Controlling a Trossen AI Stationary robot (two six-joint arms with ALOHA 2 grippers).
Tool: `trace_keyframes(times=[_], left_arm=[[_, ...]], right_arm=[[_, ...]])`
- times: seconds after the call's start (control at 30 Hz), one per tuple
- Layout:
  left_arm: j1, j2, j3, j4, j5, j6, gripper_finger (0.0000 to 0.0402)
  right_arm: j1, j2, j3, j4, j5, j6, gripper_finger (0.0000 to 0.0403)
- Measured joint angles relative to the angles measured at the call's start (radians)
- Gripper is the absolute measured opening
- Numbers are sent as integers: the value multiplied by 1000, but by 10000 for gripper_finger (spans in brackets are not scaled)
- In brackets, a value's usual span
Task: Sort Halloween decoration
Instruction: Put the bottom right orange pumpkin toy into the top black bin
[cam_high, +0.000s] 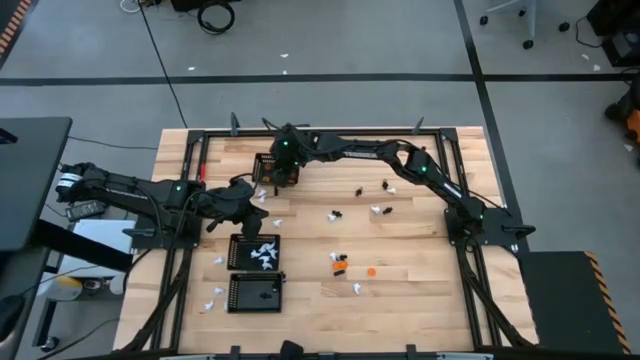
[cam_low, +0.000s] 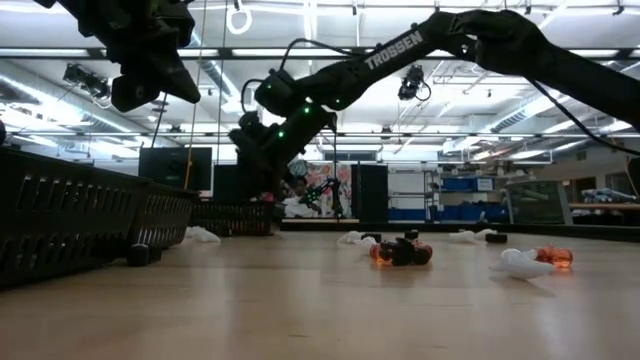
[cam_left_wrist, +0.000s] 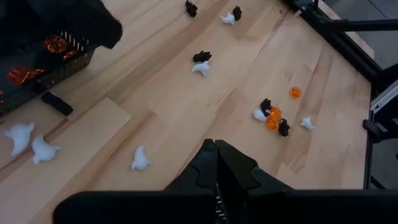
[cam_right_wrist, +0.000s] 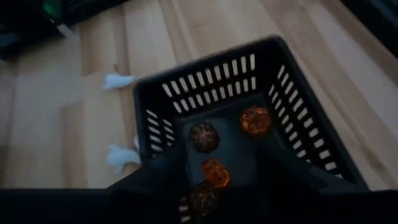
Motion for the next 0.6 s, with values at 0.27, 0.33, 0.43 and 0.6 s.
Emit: trace_keyframes(times=[0.27, 0.33, 0.43, 0.6], left_arm=[[-8, 0, 0, -21, 1, 8, 9], [-8, 0, 0, -26, 2, 17, 9], [-8, 0, 0, -26, 2, 27, 9], [-8, 0, 0, -27, 4, 37, 9]], right_arm=[[0, -125, -1, -66, 6, -1, 188], [0, -160, -1, -112, 9, -1, 187], [-2, -214, -3, -209, 15, -10, 187], [1, -310, -34, -385, 51, -42, 185]])
